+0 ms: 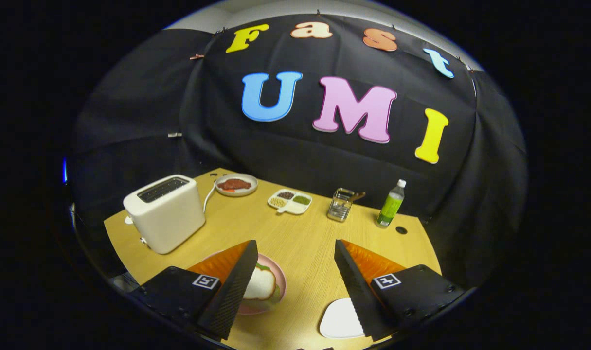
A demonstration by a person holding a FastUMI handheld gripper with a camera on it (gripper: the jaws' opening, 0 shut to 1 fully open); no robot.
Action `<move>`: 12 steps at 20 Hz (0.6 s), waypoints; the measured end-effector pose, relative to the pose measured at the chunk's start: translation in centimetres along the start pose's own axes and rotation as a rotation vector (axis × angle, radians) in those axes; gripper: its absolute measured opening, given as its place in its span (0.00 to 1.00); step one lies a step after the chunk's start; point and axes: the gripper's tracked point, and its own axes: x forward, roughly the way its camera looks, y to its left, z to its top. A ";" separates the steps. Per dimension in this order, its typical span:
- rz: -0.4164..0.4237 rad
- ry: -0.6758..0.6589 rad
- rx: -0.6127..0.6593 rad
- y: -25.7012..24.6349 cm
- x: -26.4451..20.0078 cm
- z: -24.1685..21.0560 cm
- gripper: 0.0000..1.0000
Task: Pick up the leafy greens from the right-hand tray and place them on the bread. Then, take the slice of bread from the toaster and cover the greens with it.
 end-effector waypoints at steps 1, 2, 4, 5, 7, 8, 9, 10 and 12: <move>0.000 -0.038 -0.007 -0.2 -0.9 1.7 0.98; -0.001 -0.070 -0.021 -0.4 -1.8 3.3 0.98; -0.001 -0.120 -0.040 -0.6 -3.2 5.7 0.98; -0.004 -0.152 -0.039 -0.7 -4.1 7.2 0.98; 0.001 -0.193 -0.033 -0.5 -5.7 9.2 0.98; 0.001 -0.209 -0.032 -0.6 -6.3 10.0 0.98; -0.002 -0.227 -0.034 -0.6 -7.1 10.9 0.98; -0.005 -0.240 -0.037 -0.8 -7.7 11.6 0.98; -0.009 -0.266 -0.047 -0.9 -8.9 12.9 0.98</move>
